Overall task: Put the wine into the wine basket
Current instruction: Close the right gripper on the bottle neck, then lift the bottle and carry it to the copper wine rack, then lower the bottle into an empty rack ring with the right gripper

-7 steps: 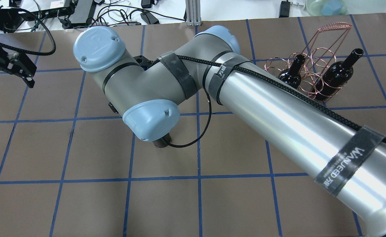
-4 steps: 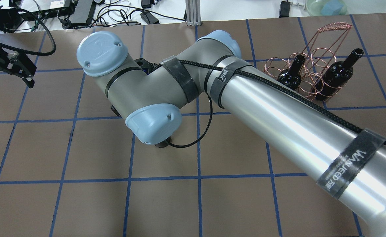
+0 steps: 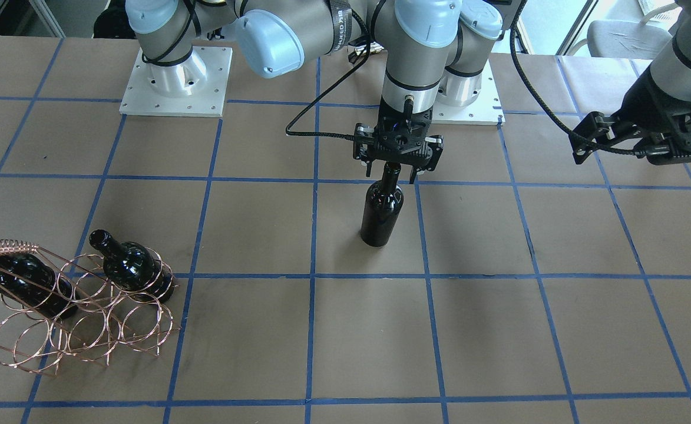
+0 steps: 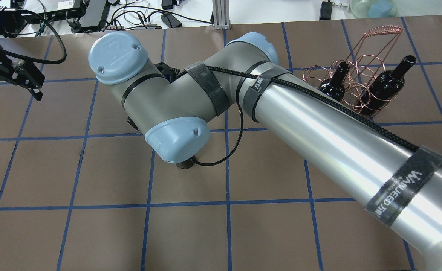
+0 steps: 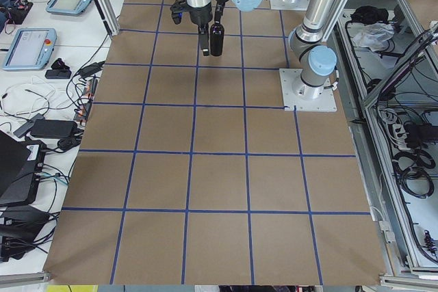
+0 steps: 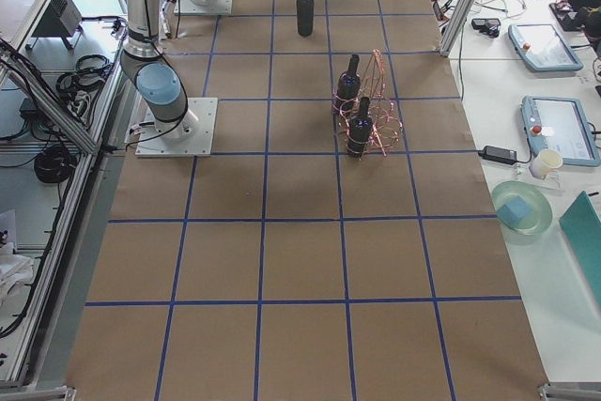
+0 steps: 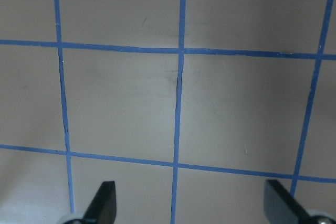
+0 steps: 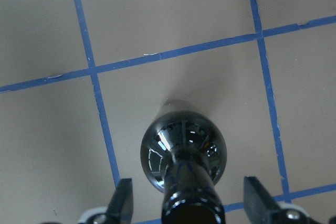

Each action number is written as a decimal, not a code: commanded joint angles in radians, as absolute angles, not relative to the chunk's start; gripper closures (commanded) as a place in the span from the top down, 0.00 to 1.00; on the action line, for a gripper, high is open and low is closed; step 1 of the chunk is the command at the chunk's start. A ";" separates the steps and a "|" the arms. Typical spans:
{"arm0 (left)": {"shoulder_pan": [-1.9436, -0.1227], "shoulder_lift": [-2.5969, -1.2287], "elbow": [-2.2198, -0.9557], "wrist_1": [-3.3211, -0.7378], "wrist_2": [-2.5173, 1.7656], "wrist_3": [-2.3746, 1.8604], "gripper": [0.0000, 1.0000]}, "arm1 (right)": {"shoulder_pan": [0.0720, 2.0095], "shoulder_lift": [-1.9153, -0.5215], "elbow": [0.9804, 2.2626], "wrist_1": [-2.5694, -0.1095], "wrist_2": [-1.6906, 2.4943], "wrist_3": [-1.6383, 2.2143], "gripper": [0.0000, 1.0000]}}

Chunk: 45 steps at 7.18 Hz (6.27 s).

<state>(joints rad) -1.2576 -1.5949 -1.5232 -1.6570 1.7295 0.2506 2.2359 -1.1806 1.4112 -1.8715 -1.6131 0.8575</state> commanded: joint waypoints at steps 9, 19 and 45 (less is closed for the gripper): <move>-1.262 -1.592 -1.520 -1.678 1.706 0.250 1.00 | 2.235 -1.181 1.411 -1.890 -1.609 0.867 0.06; -1.373 -1.597 -1.523 -1.674 1.640 0.135 1.00 | 1.746 -1.649 1.419 -1.352 -1.729 0.154 0.00; -1.483 -1.568 -1.531 -1.648 1.637 0.097 1.00 | 1.335 -1.390 1.417 -1.697 -1.575 -0.279 0.00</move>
<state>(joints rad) -1.4833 -1.5679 -1.5309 -1.6486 1.6395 0.0988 1.3345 -1.4029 1.4166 -1.6830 -1.5818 -0.2783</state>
